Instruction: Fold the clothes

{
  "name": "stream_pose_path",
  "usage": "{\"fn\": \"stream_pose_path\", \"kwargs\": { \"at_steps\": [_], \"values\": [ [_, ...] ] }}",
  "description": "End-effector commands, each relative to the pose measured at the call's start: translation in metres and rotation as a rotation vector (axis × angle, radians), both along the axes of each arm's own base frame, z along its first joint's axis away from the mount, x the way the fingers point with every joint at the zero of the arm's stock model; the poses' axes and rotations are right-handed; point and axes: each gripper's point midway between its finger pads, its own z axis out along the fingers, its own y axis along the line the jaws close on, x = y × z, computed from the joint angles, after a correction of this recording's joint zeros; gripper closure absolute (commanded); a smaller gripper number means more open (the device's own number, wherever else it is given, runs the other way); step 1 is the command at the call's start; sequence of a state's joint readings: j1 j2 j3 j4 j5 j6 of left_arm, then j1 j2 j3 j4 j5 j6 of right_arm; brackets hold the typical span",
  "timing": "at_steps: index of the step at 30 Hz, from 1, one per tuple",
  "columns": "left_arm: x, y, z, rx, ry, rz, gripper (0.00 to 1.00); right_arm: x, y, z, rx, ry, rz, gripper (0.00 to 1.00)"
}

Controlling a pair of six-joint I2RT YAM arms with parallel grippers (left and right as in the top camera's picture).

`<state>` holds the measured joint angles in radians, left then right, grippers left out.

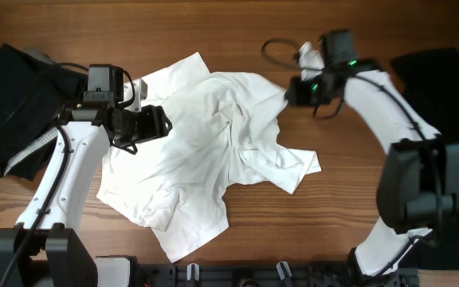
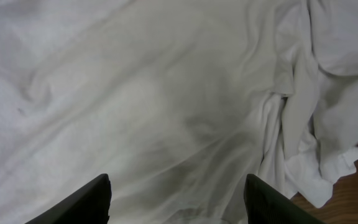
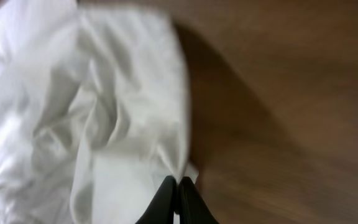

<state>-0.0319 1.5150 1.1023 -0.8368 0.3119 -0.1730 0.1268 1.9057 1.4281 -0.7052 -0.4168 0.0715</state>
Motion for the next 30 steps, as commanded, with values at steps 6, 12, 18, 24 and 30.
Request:
{"fn": "stream_pose_path", "kwargs": {
  "at_steps": [6,12,18,24,30],
  "values": [
    [-0.001,-0.001,-0.004,0.004,0.004,-0.010,0.32,0.083,-0.089,0.139,-0.254,-0.463,-0.290,0.96],
    [-0.001,-0.001,-0.004,0.004,0.004,-0.010,0.32,0.101,-0.125,0.161,-0.323,-0.570,-0.403,0.40],
    [-0.001,-0.001,-0.004,0.004,0.003,-0.010,0.32,0.084,-0.126,0.140,-0.344,-0.459,-0.385,0.02],
    [0.002,-0.008,-0.001,-0.025,-0.014,-0.030,0.28,0.030,-0.119,0.077,-0.237,-0.111,-0.391,0.01],
    [0.019,-0.032,0.004,-0.021,-0.126,-0.145,0.64,-0.009,-0.114,0.039,-0.191,0.134,-0.484,0.06]
  ]
}}
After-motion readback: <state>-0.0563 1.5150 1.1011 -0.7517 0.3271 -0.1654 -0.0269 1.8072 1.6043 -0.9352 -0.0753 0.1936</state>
